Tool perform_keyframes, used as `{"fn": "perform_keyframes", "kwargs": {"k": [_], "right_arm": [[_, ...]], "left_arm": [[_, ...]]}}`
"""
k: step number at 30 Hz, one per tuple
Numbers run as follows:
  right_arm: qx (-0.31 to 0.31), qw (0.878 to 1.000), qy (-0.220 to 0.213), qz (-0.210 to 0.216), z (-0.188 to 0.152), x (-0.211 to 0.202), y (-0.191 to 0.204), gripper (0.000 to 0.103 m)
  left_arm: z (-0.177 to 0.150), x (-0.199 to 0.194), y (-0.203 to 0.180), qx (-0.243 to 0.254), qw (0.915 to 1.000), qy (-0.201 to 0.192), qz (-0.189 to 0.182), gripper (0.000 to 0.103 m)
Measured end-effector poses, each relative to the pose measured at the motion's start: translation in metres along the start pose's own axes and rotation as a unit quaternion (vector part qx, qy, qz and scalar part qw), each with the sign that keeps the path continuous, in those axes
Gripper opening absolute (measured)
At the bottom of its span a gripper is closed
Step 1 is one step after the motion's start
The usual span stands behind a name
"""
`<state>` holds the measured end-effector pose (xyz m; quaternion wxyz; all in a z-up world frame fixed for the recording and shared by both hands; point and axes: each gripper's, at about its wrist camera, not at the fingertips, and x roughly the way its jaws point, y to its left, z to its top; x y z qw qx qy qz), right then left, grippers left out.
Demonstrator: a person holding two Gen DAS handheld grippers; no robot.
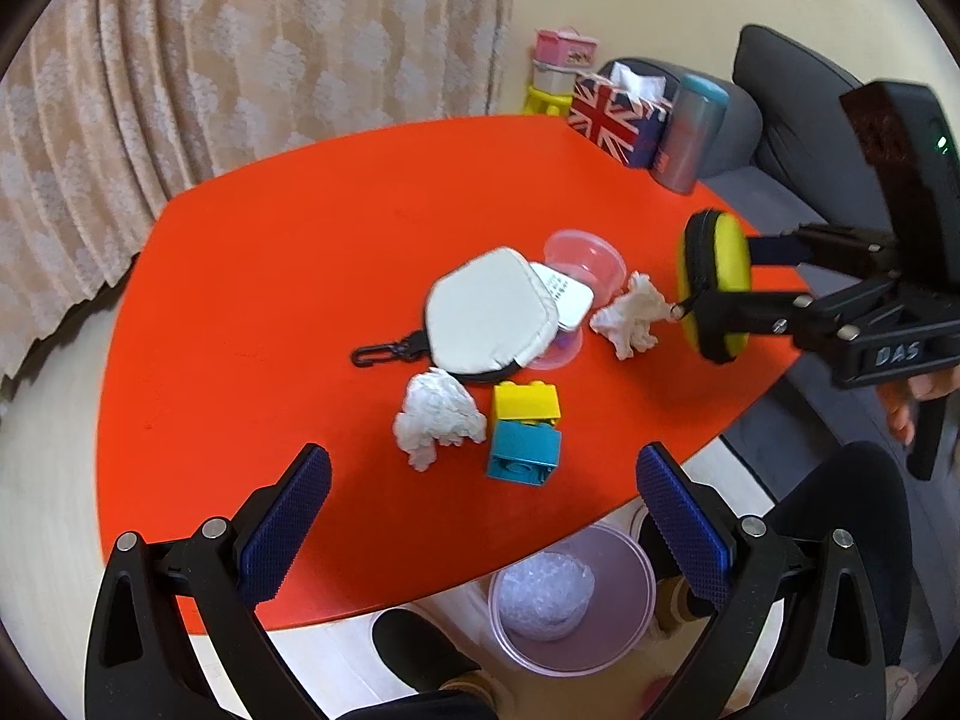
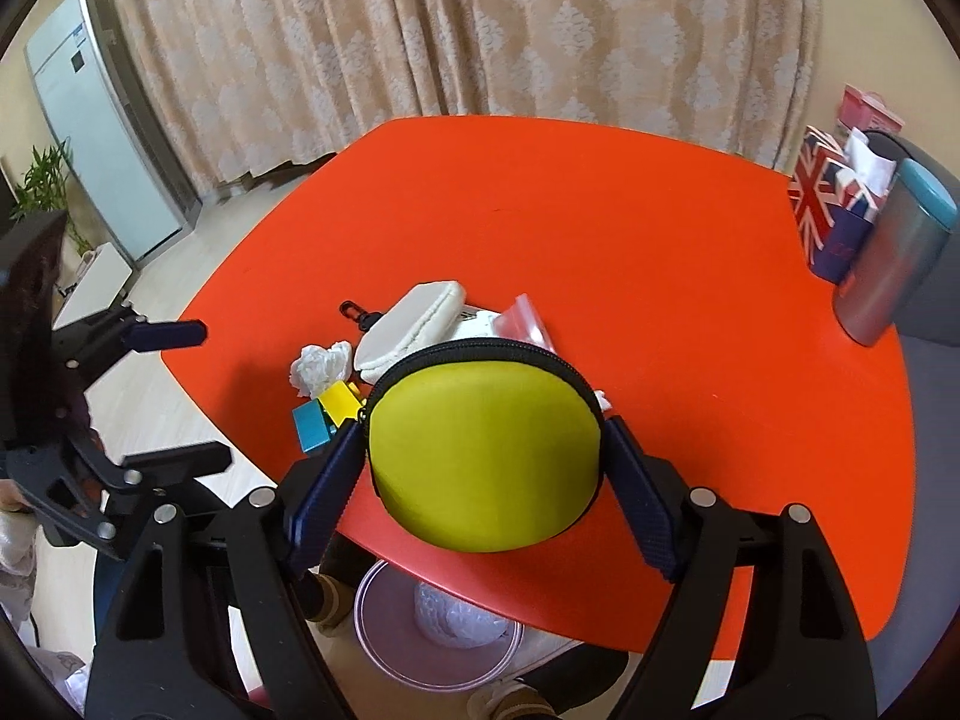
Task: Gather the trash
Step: 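Grasp the teal toy block with the left gripper while the right lifts the yellow pouch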
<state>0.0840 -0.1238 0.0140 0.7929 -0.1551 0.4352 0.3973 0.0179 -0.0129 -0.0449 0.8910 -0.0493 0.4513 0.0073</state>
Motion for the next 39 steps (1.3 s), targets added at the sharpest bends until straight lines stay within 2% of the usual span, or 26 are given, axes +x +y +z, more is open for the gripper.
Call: {"fn": "perform_keyframes", "kwargs": {"k": [8, 14, 17, 23, 25, 27, 39], "right_arm": [[0.009, 1.000, -0.001, -0.002, -0.008, -0.003, -0.006, 0.079], [0.013, 1.000, 0.002, -0.001, -0.010, 0.000, -0.009, 0.079], [0.014, 1.000, 0.004, -0.001, -0.011, 0.001, -0.010, 0.079], [0.015, 1.000, 0.006, -0.001, -0.011, 0.002, -0.011, 0.079], [0.015, 1.000, 0.006, -0.001, -0.012, 0.003, -0.011, 0.079], [0.015, 1.000, 0.006, -0.001, -0.011, 0.003, -0.011, 0.079], [0.015, 1.000, -0.001, -0.004, -0.017, -0.002, -0.009, 0.079]], "left_arm": [[-0.005, 0.028, -0.001, 0.007, 0.9993, 0.031, -0.018, 0.097], [-0.005, 0.040, -0.001, 0.006, 0.9988, 0.038, -0.029, 0.097], [-0.003, 0.046, -0.002, 0.004, 0.9984, 0.043, -0.037, 0.087], [-0.002, 0.055, -0.002, -0.001, 0.9972, 0.054, -0.052, 0.057], [-0.002, 0.057, -0.002, -0.001, 0.9967, 0.059, -0.055, 0.043], [-0.002, 0.057, -0.002, -0.001, 0.9966, 0.061, -0.056, 0.035], [-0.002, 0.038, -0.005, 0.000, 0.9976, 0.041, -0.056, 0.033]]}}
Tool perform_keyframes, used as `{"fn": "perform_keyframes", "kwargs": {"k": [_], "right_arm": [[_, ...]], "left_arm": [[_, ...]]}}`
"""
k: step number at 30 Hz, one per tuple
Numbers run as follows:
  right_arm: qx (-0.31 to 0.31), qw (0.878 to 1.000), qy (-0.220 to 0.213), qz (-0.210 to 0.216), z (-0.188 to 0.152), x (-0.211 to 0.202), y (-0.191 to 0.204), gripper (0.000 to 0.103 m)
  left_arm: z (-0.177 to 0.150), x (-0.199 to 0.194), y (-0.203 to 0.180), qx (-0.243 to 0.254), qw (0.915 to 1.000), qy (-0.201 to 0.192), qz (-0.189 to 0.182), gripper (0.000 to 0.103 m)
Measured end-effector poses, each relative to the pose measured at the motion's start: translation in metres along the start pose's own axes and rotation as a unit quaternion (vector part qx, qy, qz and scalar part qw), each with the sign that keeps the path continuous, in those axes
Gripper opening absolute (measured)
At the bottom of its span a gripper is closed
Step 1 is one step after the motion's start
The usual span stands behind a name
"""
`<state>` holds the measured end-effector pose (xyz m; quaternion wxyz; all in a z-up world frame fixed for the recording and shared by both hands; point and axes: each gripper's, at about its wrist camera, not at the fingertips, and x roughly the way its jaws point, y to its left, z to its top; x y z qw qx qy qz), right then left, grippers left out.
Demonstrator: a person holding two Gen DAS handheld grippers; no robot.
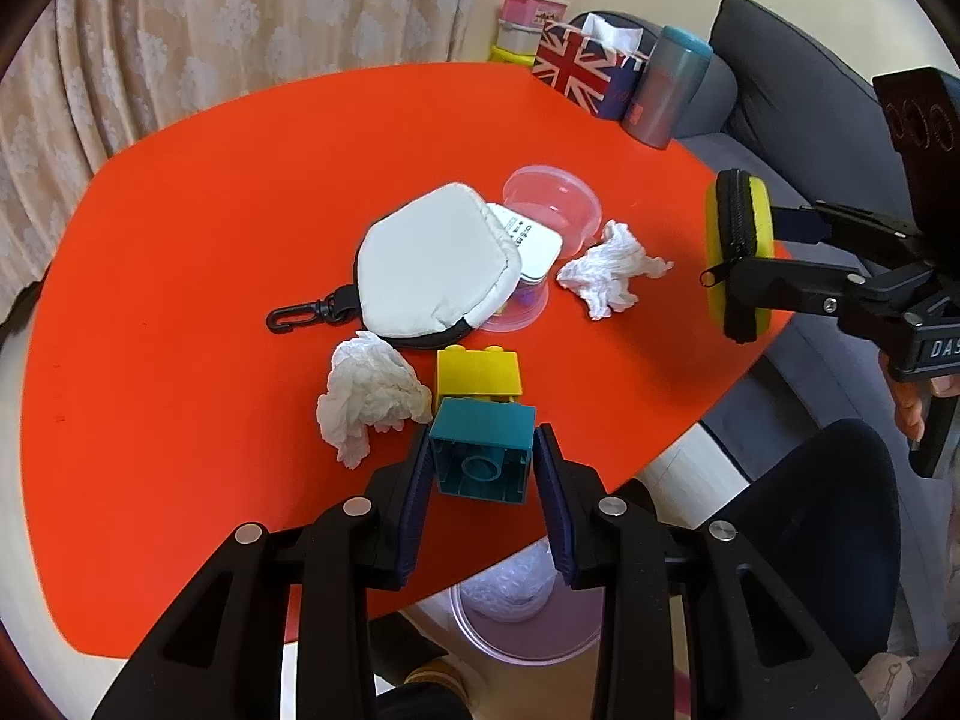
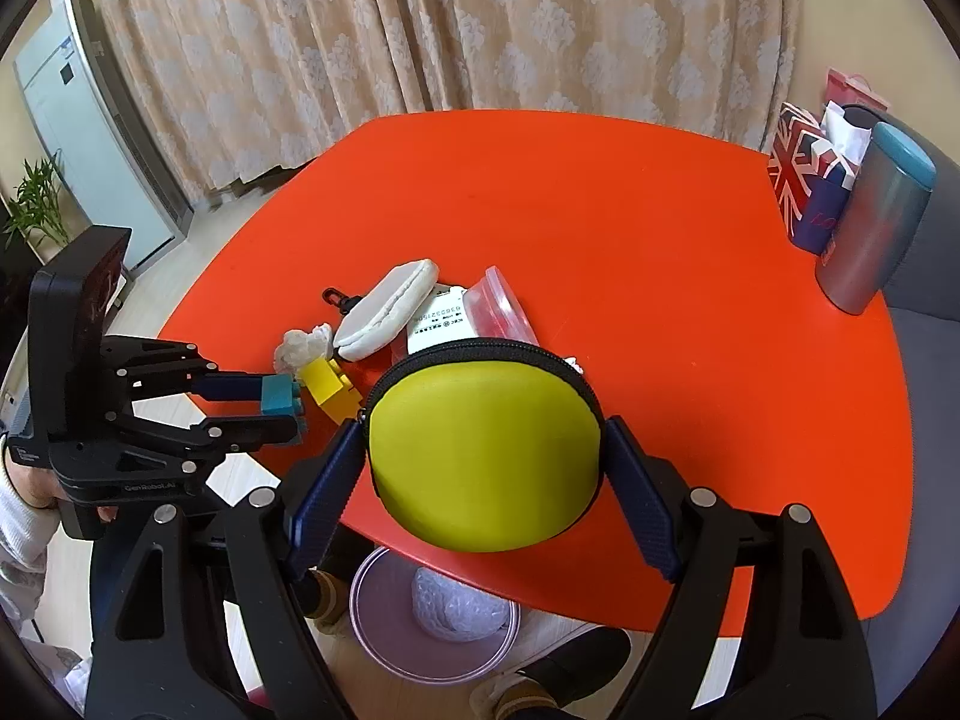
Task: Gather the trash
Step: 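Grasp the teal toy block with the left gripper while the right lifts the yellow pouch, then carry the yellow pouch and teal block over the bin and open both grippers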
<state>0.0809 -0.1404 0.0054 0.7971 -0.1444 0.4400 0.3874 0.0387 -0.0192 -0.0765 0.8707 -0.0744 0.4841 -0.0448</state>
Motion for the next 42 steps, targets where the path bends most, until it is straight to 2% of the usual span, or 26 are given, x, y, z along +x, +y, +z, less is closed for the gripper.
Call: {"fn": "perform_keyframes", "kwargs": {"k": [11, 19, 31, 36, 42], "right_arm": [[-0.009, 1.000, -0.015, 0.006, -0.019, -0.030, 0.017, 0.079], [-0.029, 0.999, 0.004, 0.014, -0.049, -0.039, 0.037, 0.079], [-0.034, 0.997, 0.058, 0.040, -0.097, -0.020, 0.059, 0.079], [-0.035, 0.995, 0.072, 0.055, -0.098, -0.008, 0.063, 0.084], [-0.032, 0.996, 0.064, 0.051, -0.095, -0.010, 0.061, 0.088]], "left_arm": [[-0.013, -0.037, -0.007, 0.000, 0.9995, -0.031, -0.002, 0.033], [-0.030, -0.052, -0.023, 0.013, 0.9994, -0.031, -0.005, 0.033], [-0.056, -0.058, -0.039, 0.016, 0.9993, -0.029, -0.020, 0.033], [-0.060, -0.060, -0.038, 0.017, 0.9993, -0.026, -0.020, 0.033], [-0.062, -0.058, -0.039, 0.020, 0.9993, -0.022, -0.021, 0.033]]}}
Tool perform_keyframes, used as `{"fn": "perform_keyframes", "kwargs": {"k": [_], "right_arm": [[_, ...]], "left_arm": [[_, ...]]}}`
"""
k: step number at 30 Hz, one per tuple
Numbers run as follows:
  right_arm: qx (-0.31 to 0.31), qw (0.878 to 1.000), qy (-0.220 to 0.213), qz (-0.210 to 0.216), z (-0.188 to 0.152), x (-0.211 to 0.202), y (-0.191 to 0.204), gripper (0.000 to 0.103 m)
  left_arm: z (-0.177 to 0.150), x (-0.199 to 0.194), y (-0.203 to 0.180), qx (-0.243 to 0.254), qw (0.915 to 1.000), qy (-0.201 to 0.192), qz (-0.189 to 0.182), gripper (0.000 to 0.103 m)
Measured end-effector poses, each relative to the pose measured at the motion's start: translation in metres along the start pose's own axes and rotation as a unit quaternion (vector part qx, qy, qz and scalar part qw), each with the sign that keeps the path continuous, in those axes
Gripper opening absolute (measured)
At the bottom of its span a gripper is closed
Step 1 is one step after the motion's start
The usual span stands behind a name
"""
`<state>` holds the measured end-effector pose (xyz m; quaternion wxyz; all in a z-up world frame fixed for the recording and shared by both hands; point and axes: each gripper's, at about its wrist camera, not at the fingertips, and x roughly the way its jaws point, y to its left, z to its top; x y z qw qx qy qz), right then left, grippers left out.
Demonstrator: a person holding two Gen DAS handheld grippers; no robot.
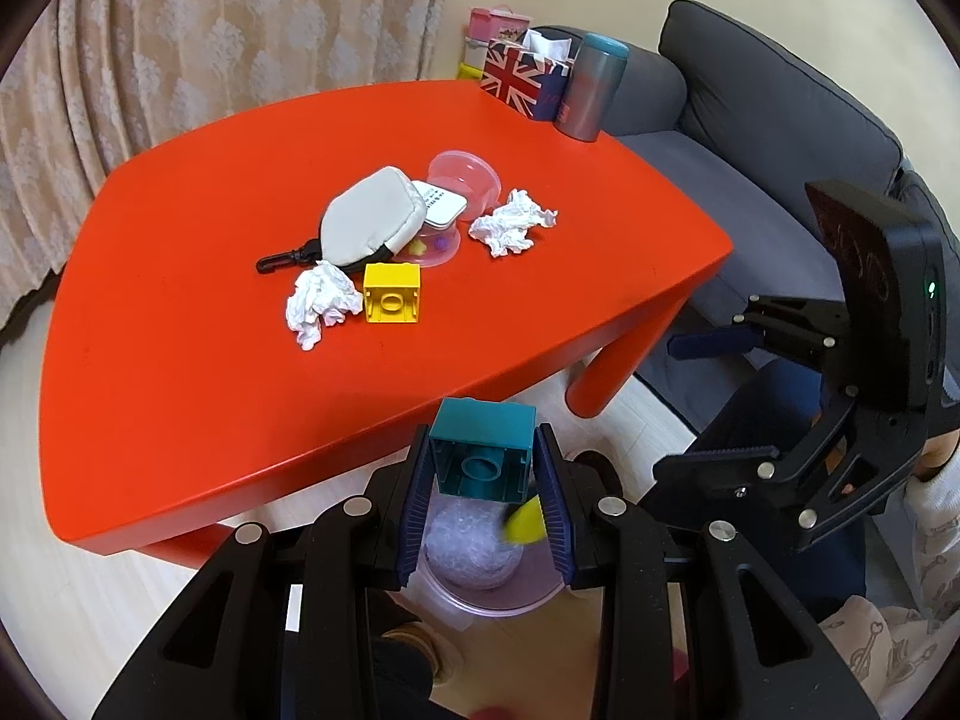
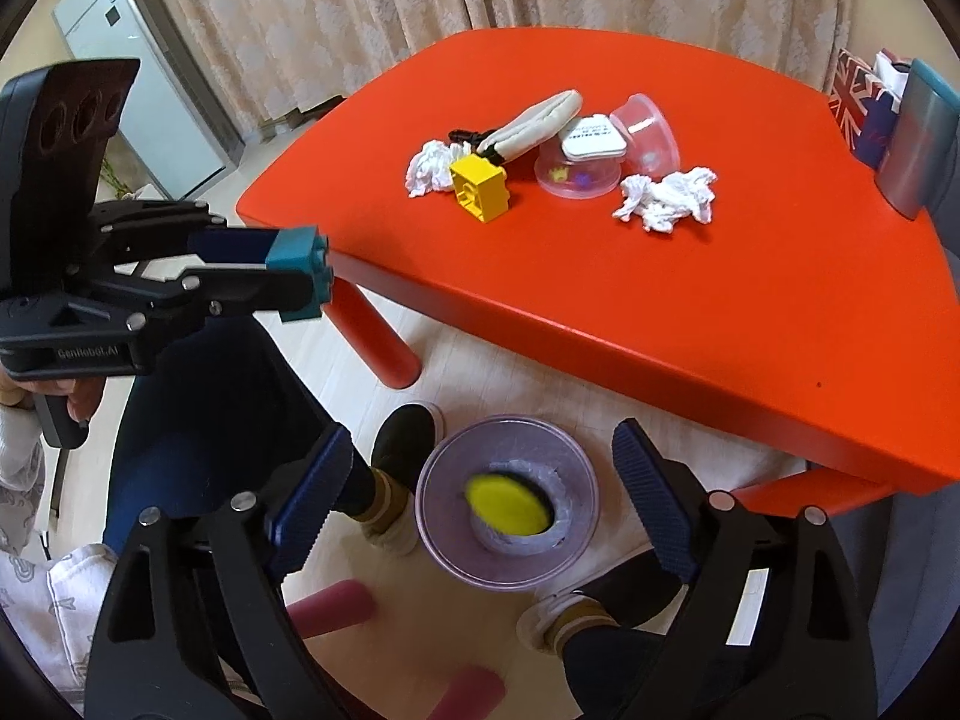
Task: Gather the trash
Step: 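Carry the yellow pouch and teal block over the bin and open both grippers, then grasp a crumpled white tissue with the right gripper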
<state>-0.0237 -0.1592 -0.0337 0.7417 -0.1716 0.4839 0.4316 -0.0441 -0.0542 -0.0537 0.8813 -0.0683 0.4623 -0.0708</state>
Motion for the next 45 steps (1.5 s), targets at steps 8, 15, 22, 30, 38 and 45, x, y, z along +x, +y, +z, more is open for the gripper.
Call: {"fn": "perform_keyframes", "kwargs": {"k": [8, 15, 22, 30, 38, 45], "right_arm": [[0.012, 1.000, -0.015, -0.019, 0.002, -0.013, -0.008, 0.089], [0.021, 0.998, -0.034, -0.046, 0.003, -0.031, -0.017, 0.089], [0.033, 0.997, -0.049, -0.058, 0.000, -0.045, -0.028, 0.089], [0.044, 0.996, -0.057, -0.060, -0.003, -0.050, -0.036, 0.089], [0.046, 0.995, -0.060, -0.059, -0.004, -0.050, -0.036, 0.094], [0.048, 0.995, -0.057, -0.062, -0.002, -0.046, -0.035, 0.098]], "left_arm": [[-0.002, 0.008, -0.008, 0.009, 0.9998, 0.013, -0.008, 0.033], [-0.003, 0.018, -0.021, 0.023, 0.9992, 0.027, -0.018, 0.033], [-0.004, 0.023, -0.032, 0.036, 0.9983, 0.037, -0.027, 0.033], [-0.003, 0.018, -0.037, 0.035, 0.9988, 0.007, -0.034, 0.091], [-0.001, 0.018, -0.031, 0.021, 0.9996, 0.006, -0.017, 0.095], [0.001, 0.018, -0.021, 0.009, 0.9999, -0.002, -0.006, 0.095]]}}
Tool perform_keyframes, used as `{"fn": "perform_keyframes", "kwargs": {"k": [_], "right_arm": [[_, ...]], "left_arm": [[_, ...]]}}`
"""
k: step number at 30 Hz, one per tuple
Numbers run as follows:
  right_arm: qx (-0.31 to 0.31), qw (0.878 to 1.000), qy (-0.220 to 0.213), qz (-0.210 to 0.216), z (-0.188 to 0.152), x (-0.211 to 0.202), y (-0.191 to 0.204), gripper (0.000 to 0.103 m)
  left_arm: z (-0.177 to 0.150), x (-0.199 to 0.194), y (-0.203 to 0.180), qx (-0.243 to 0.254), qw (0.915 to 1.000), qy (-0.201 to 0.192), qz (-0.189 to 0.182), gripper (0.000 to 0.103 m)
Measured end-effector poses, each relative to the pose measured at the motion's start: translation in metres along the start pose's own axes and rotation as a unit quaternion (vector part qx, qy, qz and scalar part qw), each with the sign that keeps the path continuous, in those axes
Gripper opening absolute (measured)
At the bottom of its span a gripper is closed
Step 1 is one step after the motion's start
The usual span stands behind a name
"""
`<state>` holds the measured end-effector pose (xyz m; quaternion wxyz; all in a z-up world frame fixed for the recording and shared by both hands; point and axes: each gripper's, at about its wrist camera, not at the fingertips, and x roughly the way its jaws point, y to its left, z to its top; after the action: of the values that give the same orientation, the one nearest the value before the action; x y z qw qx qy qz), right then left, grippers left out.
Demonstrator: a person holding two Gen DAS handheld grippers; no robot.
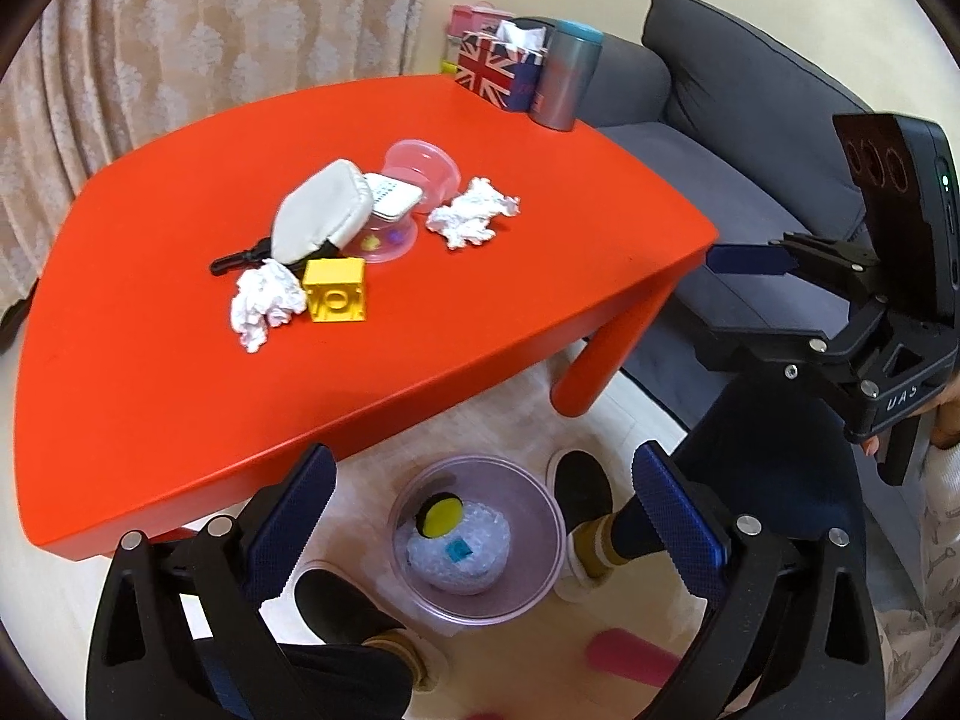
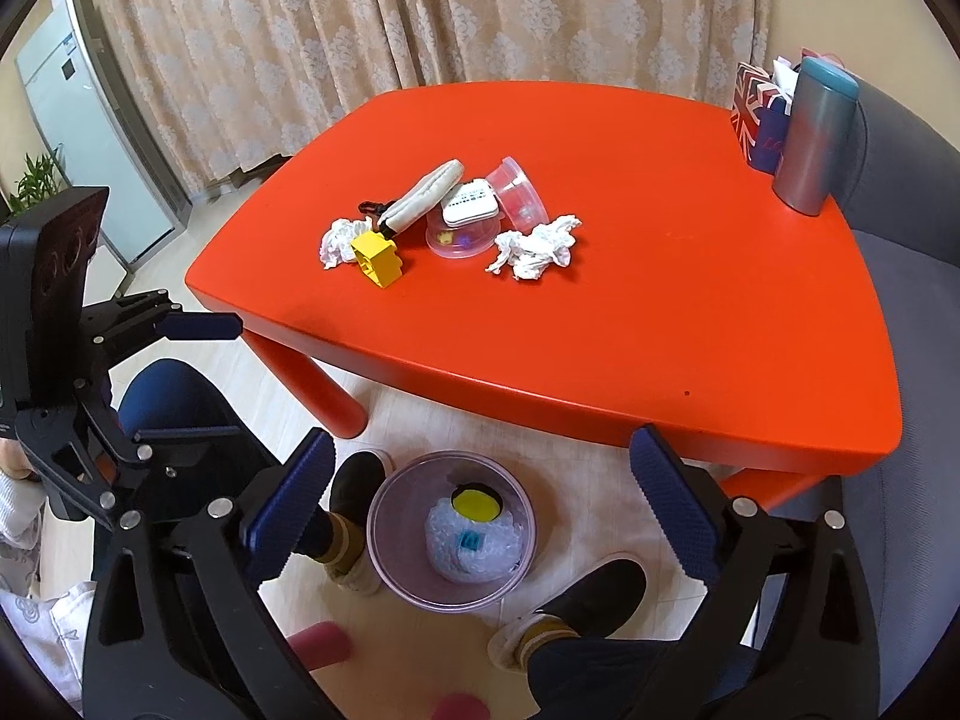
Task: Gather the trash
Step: 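Grasp a crumpled white tissue with the right gripper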
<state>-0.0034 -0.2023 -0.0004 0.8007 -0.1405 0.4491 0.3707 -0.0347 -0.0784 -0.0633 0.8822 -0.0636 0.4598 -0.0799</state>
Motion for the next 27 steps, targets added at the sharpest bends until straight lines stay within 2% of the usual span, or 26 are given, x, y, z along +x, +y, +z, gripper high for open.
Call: {"fn": "perform_keyframes", "kwargs": {"k": [7, 18, 27], "right_arm": [[0.000, 1.000, -0.003, -0.010, 0.010, 0.009, -0.004, 0.098], [-0.011, 1.000, -0.004, -0.020, 0.057, 0.039, -0.021, 0.098], [-0.042, 0.998, 0.032, -0.032, 0.088, 0.078, -0.022, 0.098]], "left_arm": [[0.006, -0.003, 0.013, -0.016, 0.9997, -0.012, 0.015, 0.095], [0.020, -0.015, 0.040, -0.045, 0.9977, -0.035, 0.038, 0.095], [0.026, -0.015, 0.058, -0.059, 0.9965, -0.039, 0.044, 0.095]]}}
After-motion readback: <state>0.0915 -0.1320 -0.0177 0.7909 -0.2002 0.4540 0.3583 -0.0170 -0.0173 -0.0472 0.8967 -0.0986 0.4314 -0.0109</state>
